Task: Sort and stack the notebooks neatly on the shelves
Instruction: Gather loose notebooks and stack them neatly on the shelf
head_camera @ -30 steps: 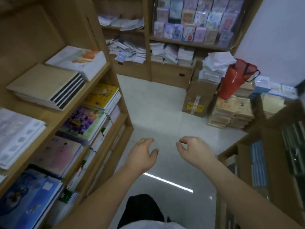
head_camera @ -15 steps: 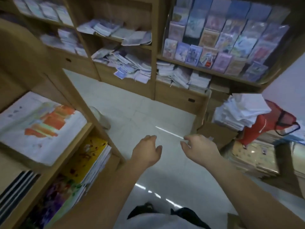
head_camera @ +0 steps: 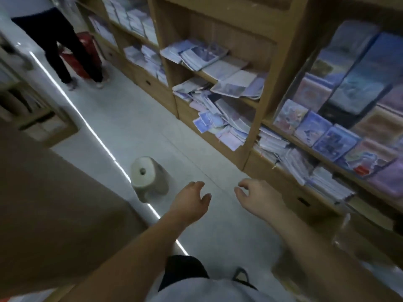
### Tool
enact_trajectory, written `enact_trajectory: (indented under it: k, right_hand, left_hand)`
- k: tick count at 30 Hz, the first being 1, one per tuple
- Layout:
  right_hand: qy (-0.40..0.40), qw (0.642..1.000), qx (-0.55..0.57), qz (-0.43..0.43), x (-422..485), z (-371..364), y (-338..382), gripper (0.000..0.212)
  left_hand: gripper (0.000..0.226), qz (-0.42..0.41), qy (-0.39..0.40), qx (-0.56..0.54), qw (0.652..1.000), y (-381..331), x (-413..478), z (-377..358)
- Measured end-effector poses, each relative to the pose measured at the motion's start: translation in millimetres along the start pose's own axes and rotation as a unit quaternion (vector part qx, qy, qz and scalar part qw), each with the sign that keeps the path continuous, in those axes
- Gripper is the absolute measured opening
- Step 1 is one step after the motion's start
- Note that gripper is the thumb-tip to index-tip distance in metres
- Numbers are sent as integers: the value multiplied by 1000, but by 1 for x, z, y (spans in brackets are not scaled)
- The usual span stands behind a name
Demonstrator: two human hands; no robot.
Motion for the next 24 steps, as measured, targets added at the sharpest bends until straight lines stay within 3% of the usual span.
enact_trajectory:
  k: [7, 12, 24]
  right_hand:
    - [13, 998, 4, 61, 174, 46, 21, 45]
    - [10, 999, 18, 32, 301, 62, 38, 27]
    - [-59, 994, 87, -43, 520, 118, 36, 35]
  left_hand:
    - [57, 43, -38, -23, 998, -9, 136, 82]
    - [54, 21, -33, -28, 999, -9, 265, 135]
    - [51, -25, 49, -21, 998, -52, 502, 232]
Point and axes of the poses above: each hand's wrist, its own x-axis towards the middle knuckle, its own z-axis out of the back of the hand, y = z × x, the point moved 2 cm from there along x, towards the middle knuckle, and after that the axes turned 10 degrees about z, right-handed, at the moved point
